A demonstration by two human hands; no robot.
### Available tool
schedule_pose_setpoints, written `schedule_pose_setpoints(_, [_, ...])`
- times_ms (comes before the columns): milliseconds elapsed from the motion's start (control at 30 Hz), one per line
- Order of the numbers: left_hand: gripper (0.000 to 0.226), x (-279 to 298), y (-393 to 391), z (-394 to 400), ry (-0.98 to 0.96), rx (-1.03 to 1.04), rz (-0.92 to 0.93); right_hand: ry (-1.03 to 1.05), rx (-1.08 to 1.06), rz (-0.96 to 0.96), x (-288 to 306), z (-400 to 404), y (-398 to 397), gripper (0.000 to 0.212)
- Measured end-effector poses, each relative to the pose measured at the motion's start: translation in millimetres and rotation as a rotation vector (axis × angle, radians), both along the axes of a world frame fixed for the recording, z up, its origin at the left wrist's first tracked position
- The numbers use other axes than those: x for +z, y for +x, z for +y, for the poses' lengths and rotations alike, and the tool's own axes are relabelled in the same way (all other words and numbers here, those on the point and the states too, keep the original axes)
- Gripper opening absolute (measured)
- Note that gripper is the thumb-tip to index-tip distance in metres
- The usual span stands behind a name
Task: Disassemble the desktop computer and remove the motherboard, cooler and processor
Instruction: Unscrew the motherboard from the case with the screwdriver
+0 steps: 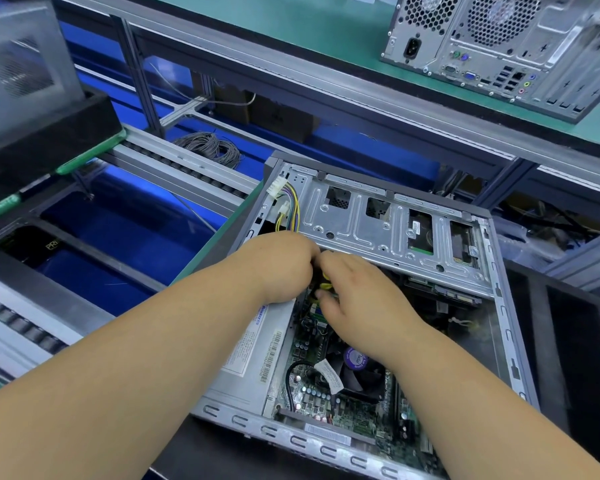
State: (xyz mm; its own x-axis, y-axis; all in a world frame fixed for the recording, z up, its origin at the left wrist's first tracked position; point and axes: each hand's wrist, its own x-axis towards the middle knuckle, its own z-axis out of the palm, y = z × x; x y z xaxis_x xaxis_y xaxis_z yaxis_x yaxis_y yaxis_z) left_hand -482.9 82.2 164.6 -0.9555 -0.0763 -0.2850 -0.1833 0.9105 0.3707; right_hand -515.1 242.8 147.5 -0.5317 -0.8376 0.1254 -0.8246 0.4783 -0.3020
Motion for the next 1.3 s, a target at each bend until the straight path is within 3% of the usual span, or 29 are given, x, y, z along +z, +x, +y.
schedule_pose_setpoints(367, [0.032,1,1,0,0.014,0.014,-0.014,0.014,-0.065,-0.031,-4,6,-2,0.033])
schedule_pose_setpoints(500, [0.042,2,1,-1,0.043,0.001,-0.027,0.124,-0.151,0.116,-5,5,-1,0.042])
schedule_pose_setpoints(600, [0.041,2,2,0,0.047,0.010,-0.018,0.072,-0.109,0.079,-6,4,-1,0.027])
schedule_pose_setpoints(733, [0.038,1,2,1,0.021,0.024,-0.018,-0.004,-0.082,-0.029,-5,5,0,0.022])
schedule_pose_setpoints(933, [0.042,1,1,0,0.046,0.015,-0.027,0.100,-0.155,0.172,-8,4,1,0.036])
schedule_pose_setpoints(1033, [0.040,0,2,1,0.031,0.021,-0.007,0.026,-0.085,0.075,-8,3,0,0.022])
schedule_pose_setpoints(1133, [0.037,-1,2,1,0.007,0.026,-0.006,-0.013,-0.073,0.007,-5,3,0,0.022])
schedule_pose_setpoints(1300, [0.039,0,1,1,0.019,0.015,-0.019,0.066,-0.149,0.190,-5,4,1,0.032])
